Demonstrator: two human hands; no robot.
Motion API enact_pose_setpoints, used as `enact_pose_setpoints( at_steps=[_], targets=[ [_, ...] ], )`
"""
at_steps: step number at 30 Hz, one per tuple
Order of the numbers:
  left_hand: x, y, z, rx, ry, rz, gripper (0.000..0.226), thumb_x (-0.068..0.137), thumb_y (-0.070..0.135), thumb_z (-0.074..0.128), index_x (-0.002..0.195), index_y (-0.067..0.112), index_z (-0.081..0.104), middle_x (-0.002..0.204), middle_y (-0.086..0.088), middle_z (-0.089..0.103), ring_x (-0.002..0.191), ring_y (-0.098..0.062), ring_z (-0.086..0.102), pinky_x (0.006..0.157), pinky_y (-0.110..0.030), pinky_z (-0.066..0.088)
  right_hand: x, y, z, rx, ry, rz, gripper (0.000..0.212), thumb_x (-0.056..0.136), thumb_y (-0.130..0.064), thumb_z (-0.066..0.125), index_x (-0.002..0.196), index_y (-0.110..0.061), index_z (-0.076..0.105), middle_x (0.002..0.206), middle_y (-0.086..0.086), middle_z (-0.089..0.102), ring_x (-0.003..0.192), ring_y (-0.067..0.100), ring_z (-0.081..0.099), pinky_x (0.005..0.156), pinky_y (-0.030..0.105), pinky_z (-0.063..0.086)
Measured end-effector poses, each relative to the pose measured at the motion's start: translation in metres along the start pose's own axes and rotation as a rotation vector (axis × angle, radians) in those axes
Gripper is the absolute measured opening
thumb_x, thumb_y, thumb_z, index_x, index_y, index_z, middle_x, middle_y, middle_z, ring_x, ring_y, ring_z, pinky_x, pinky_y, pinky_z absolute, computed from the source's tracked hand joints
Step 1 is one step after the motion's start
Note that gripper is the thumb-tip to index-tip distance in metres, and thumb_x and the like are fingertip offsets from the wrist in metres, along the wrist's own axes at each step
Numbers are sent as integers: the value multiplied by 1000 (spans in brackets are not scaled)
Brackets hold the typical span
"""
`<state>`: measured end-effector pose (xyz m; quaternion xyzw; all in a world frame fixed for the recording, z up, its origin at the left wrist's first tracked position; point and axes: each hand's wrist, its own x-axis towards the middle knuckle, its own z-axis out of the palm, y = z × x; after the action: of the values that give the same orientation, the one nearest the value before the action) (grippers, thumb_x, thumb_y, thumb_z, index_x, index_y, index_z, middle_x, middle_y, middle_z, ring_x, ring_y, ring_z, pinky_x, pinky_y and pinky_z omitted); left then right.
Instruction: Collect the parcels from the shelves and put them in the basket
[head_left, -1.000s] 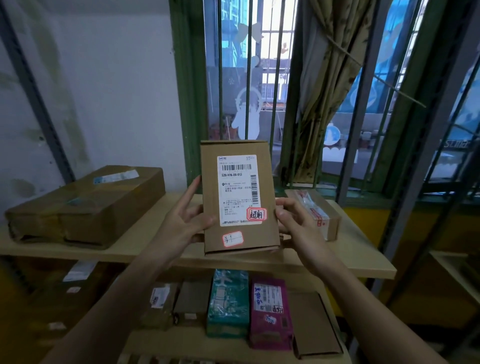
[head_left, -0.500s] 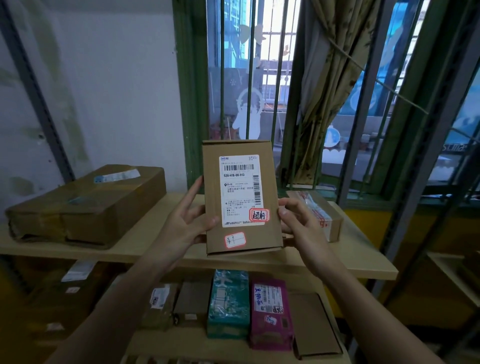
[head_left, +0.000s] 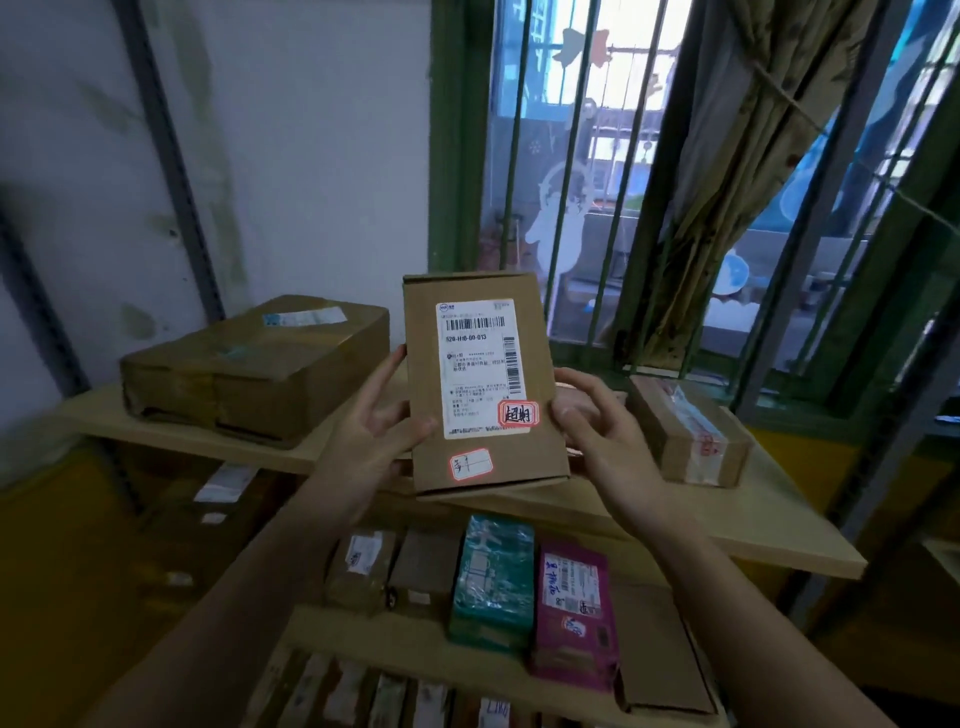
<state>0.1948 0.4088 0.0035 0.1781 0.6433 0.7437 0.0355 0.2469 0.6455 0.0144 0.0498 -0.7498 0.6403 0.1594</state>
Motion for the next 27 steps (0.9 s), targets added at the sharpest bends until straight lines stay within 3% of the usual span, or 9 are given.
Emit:
enact_pose_setpoints(
  at_steps=[4,6,9,13,15,18,23,27],
  targets=[
    [-22,0,-23,30,189,-18,77,86,14,68,150,40,34,119,1,73,105,-22,72,85,-48,60,16,12,33,35,-148,-27,29,102,-30,51,128,-39,55,101,-7,76,92,12,73,74,33,62],
    [-41,1,-33,69,311,-19,68,91,14,66,148,38,37,113,5,75,100,-20,73,78,-40,62,22,19,52,96,-251,-1,31,102,-30,51,132,-35,54,96,-12,76,90,12,74,74,33,62],
    [-81,5,-40,175,509,-37,66,91,22,66,146,41,36,97,13,77,90,-13,75,64,-29,61,21,25,75,134,-454,39,32,102,-30,49,134,-32,52,97,-6,77,89,15,75,75,36,62],
    [-159,11,-32,294,706,-110,82,78,35,72,150,42,33,106,4,77,94,-16,74,65,-39,61,0,31,106,217,-724,78,34,102,-23,49,136,-23,49,111,8,74,95,18,74,70,28,60],
    [-209,9,-24,292,843,-117,85,76,35,72,150,42,31,108,0,76,96,-17,74,65,-39,61,-20,31,130,218,-869,69,31,102,-23,51,133,-26,51,116,1,71,101,14,71,73,28,60],
    [-289,7,-11,273,1058,-127,84,78,30,72,151,40,30,106,-2,77,97,-19,74,67,-39,63,-69,21,169,177,-1072,15,33,102,-22,51,135,-26,49,109,-11,70,100,3,69,77,23,58],
    [-409,18,17,256,1337,-139,82,80,25,73,150,38,33,104,-2,77,94,-17,75,65,-28,61,-164,-1,216,189,-1369,-15,35,103,-19,52,137,-21,45,99,-7,74,91,4,72,70,18,55],
    [-510,26,51,224,1517,-124,87,76,32,74,152,39,32,116,-8,71,100,-25,73,81,-43,60,-251,-31,240,189,-1570,-36,33,104,-20,49,136,-24,44,95,-5,73,80,-2,71,58,11,49]
  ],
)
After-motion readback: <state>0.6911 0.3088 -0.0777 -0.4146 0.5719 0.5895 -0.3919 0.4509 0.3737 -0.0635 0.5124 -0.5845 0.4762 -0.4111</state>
